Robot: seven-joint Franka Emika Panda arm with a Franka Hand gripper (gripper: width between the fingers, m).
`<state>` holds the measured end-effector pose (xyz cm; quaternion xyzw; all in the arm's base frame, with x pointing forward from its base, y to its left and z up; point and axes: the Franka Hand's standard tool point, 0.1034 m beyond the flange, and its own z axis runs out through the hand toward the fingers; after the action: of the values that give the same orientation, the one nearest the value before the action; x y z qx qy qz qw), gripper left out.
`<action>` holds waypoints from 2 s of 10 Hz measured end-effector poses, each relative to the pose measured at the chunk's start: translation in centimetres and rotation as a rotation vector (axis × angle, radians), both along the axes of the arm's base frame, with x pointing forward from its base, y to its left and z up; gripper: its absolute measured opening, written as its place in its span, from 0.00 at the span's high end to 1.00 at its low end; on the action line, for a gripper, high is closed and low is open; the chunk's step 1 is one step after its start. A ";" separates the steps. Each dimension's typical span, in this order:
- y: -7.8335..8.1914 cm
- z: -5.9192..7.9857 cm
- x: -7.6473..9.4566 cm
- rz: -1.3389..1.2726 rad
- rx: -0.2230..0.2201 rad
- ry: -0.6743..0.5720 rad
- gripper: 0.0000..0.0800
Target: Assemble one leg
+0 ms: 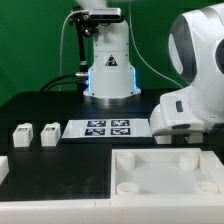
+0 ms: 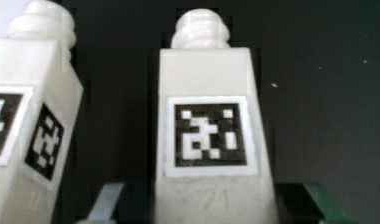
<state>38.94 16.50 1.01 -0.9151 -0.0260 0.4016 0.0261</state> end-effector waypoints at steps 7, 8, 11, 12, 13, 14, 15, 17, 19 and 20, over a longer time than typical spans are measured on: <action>-6.3 12.8 7.6 0.038 0.090 -0.545 0.64; -6.4 12.5 8.1 0.031 0.087 -0.649 0.64; -7.6 13.8 14.1 0.024 0.099 -0.943 0.64; -7.6 14.0 15.9 0.013 0.102 -0.992 0.64; -7.8 14.8 18.3 0.005 0.106 -1.102 0.64; -7.9 15.1 20.0 0.000 0.105 -1.199 0.64; -7.6 15.2 20.5 -0.003 0.107 -1.236 0.64; -8.4 15.4 20.7 -0.005 0.091 -1.457 0.64; -8.4 14.7 20.4 -0.008 0.090 -1.467 0.64; -8.4 14.7 20.4 -0.008 0.089 -1.466 0.64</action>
Offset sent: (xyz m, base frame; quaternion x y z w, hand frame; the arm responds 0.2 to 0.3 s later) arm 0.0301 -0.0398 0.0834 -0.0092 0.0637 -0.0861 0.9942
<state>59.31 8.05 15.70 -0.9468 -0.0499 -0.3154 0.0407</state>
